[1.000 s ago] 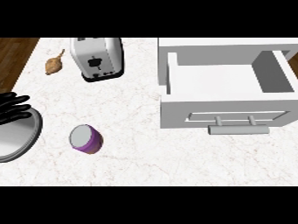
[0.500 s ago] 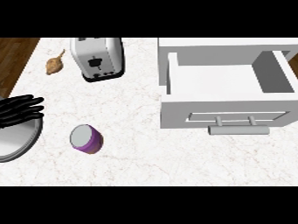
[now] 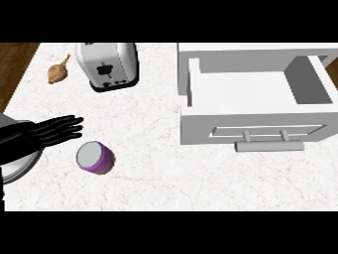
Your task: Pick up the can, place it into the drawer and close the drawer
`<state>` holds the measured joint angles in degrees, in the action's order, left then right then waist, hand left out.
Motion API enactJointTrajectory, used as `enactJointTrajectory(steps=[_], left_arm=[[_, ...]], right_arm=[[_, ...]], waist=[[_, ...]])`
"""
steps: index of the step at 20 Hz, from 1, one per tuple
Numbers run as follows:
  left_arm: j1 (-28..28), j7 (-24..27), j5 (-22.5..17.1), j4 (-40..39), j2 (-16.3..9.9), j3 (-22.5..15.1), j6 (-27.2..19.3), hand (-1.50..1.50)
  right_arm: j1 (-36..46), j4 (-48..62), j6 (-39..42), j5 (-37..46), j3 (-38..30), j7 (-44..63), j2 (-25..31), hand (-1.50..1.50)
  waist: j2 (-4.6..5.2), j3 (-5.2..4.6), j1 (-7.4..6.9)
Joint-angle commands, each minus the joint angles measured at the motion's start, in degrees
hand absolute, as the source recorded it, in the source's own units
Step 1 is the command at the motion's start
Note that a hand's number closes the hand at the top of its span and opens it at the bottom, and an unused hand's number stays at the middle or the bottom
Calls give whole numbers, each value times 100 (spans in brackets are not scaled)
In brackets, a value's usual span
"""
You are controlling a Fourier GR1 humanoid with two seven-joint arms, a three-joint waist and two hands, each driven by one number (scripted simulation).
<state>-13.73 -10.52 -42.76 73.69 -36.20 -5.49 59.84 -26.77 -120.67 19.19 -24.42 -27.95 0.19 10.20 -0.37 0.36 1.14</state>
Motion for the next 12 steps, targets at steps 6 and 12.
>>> enactJointTrajectory(steps=[6, 12], left_arm=[[-589, 1586, 2528, -1658, 1298, 635, 489, -150], [-1055, 2645, 3728, -2593, 1338, 647, 279, -150]], right_arm=[[-111, 144, 366, 66, -188, -238, -257, -150], [-236, -417, 341, -373, -411, 375, -135, -150]], waist=[[60, -47, -1], [80, -56, 65]])
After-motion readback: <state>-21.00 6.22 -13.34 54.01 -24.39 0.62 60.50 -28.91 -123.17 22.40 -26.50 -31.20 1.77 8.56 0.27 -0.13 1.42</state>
